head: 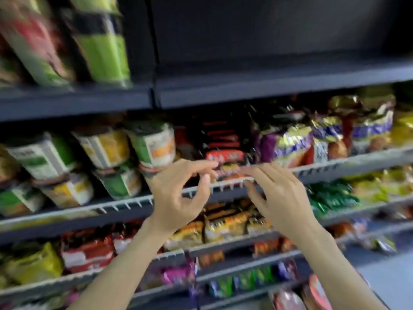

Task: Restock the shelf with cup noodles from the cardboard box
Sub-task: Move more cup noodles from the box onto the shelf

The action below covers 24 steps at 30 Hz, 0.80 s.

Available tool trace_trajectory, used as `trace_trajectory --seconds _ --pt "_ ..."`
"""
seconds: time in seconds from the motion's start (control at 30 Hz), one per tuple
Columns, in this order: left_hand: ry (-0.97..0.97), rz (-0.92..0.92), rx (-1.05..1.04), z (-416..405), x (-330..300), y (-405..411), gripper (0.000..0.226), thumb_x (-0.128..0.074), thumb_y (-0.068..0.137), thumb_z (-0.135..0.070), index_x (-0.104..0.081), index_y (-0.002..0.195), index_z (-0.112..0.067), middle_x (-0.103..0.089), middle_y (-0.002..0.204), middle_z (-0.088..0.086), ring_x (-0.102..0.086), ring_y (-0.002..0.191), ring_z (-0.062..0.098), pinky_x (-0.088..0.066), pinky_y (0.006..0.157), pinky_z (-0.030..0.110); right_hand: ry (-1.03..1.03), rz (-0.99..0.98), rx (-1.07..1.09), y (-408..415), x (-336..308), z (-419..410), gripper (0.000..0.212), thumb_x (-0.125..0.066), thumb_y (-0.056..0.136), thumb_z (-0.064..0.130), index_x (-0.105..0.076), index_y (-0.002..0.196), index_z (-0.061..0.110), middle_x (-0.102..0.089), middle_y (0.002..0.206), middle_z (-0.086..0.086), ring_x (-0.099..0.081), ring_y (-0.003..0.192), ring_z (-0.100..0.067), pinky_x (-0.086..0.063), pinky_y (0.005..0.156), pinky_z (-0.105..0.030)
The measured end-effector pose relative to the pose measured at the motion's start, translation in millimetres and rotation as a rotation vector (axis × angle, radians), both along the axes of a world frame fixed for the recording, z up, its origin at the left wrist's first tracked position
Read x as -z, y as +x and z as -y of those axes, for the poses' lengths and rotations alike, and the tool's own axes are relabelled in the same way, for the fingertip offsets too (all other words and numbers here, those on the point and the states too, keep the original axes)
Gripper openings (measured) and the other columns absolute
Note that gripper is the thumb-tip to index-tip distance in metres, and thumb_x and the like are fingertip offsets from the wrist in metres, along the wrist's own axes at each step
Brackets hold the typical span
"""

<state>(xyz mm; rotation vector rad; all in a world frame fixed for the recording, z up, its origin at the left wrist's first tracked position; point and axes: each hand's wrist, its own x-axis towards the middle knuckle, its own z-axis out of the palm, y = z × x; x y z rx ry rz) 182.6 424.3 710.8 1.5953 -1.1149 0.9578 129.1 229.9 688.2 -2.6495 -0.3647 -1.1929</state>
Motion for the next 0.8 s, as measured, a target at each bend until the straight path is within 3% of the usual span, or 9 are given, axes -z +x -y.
trace_trajectory --seconds 0.1,0.27,0.4,0.53,0.6,0.7,0.8 --pt "0.118 -0.233 0.088 47.6 73.9 -35.6 0.018 -0.052 0.089 -0.014 -0.068 0.096 -0.010 -0.068 0.081 -0.008 -0.065 0.074 0.003 -0.052 0.067 0.020 0.013 -0.229 0.092 -63.3 69.8 53.5 0.024 -0.048 0.089 0.021 -0.069 0.101 0.013 -0.068 0.091 0.000 -0.063 0.085 -0.021 -0.051 0.073 -0.033" --pt "0.541 -0.710 0.136 120.4 193.7 -88.9 0.018 -0.054 0.087 -0.032 -0.067 0.098 -0.027 -0.069 0.085 -0.017 -0.064 0.076 0.000 -0.051 0.070 0.023 0.165 -0.756 0.256 -164.8 189.0 117.7 0.033 -0.041 0.080 0.031 -0.069 0.095 0.021 -0.068 0.080 0.001 -0.065 0.072 -0.024 -0.047 0.058 -0.029" --pt "0.860 -1.029 0.217 171.3 278.1 -111.6 0.031 -0.055 0.075 -0.041 -0.067 0.101 -0.029 -0.071 0.085 -0.014 -0.064 0.080 -0.004 -0.044 0.073 0.008 0.459 -1.105 0.346 -233.4 269.1 152.7 0.029 -0.054 0.087 0.021 -0.065 0.113 0.019 -0.069 0.103 -0.006 -0.064 0.095 -0.030 -0.048 0.078 -0.035" --pt "0.966 -1.244 0.300 218.0 341.3 -110.8 0.019 -0.064 0.080 -0.017 -0.066 0.099 -0.020 -0.070 0.086 -0.006 -0.062 0.078 -0.009 -0.046 0.077 0.010 0.711 -1.230 0.500 -277.0 323.5 182.3 0.028 -0.059 0.088 0.014 -0.064 0.116 0.015 -0.067 0.109 -0.003 -0.062 0.101 -0.023 -0.042 0.083 -0.024" --pt "1.002 -1.338 0.319 243.6 369.5 -102.4 0.022 -0.064 0.084 -0.002 -0.066 0.096 -0.020 -0.069 0.086 -0.008 -0.062 0.079 -0.008 -0.046 0.081 0.013 0.823 -1.256 0.619 -290.8 351.3 198.2 0.032 -0.061 0.088 0.017 -0.062 0.120 0.017 -0.065 0.114 -0.004 -0.062 0.104 -0.025 -0.046 0.087 -0.030" --pt "1.048 -1.477 0.271 284.8 406.8 -90.0 0.023 -0.062 0.086 -0.002 -0.063 0.092 -0.024 -0.068 0.087 -0.005 -0.063 0.088 0.013 -0.046 0.085 0.024 0.943 -1.280 0.797 -298.4 385.8 221.9 0.042 -0.062 0.087 0.020 -0.055 0.128 0.017 -0.062 0.122 -0.006 -0.058 0.110 -0.027 -0.045 0.091 -0.035" --pt "1.088 -1.561 0.215 325.5 439.9 -82.8 0.016 -0.061 0.087 -0.004 -0.062 0.100 -0.013 -0.066 0.093 0.008 -0.060 0.089 0.019 -0.045 0.075 0.018 1.048 -1.246 0.933 -290.2 416.1 247.8 0.050 -0.064 0.087 0.023 -0.049 0.133 0.015 -0.055 0.129 -0.010 -0.051 0.119 -0.029 -0.041 0.095 -0.037"
